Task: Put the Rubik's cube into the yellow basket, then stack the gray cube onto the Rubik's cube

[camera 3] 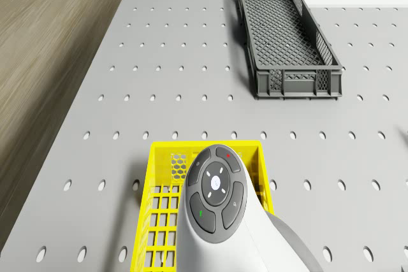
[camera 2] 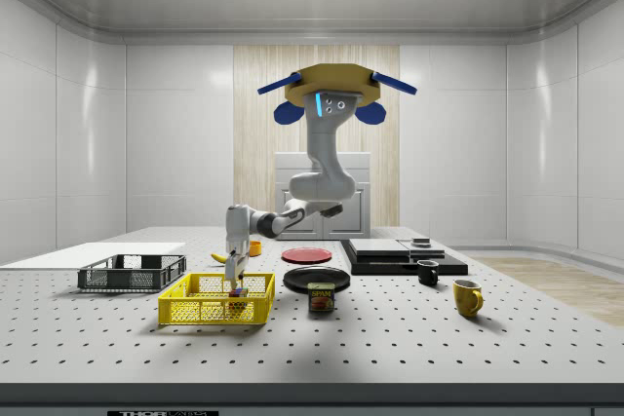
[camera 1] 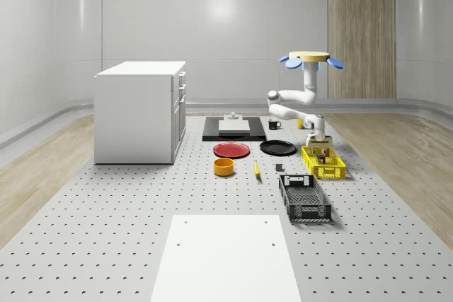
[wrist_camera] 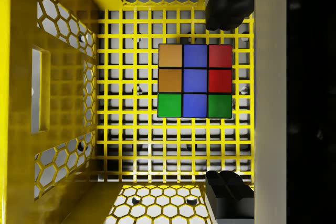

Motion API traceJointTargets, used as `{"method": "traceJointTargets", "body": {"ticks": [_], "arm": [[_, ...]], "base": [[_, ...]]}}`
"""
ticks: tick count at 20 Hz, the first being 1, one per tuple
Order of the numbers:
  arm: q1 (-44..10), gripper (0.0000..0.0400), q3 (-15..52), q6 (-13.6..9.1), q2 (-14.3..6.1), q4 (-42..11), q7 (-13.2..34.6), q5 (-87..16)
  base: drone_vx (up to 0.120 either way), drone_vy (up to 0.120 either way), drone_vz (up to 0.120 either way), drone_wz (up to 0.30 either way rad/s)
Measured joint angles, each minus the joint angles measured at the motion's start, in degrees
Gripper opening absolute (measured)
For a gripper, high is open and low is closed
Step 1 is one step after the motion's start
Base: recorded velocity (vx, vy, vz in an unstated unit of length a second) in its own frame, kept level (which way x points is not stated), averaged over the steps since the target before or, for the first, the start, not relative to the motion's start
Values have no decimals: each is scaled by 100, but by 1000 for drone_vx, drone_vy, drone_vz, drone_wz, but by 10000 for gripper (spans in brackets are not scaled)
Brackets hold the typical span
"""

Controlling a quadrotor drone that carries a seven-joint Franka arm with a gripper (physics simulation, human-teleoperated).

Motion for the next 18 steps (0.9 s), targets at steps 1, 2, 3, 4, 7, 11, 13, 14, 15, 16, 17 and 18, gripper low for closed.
{"method": "traceJointTargets", "body": {"ticks": [1,2,3,4,7,11,13,14,15,16,17,18], "arm": [[6,396,2,-9,8,-2,-5,-1],[11,397,4,-18,15,-4,-9,-3],[16,398,5,-26,23,-6,-13,-5],[21,398,6,-35,30,-8,-17,-8],[35,399,6,-58,53,-12,-28,-16],[52,400,5,-86,81,-15,-41,-29],[60,400,3,-99,95,-17,-47,-35],[64,400,3,-106,102,-17,-50,-38],[68,400,2,-112,109,-18,-53,-41],[72,400,1,-119,115,-19,-56,-44],[75,400,1,-125,122,-19,-59,-47],[79,400,0,-131,128,-20,-61,-50]], "base": [[120,-120,120,0],[120,-120,120,0],[120,-120,120,0],[120,-120,120,0],[120,-120,0,0],[120,-120,0,0],[0,-120,0,0],[0,-120,0,0],[0,-120,0,0],[0,-120,0,0],[0,-120,0,0],[0,-120,0,0]]}}
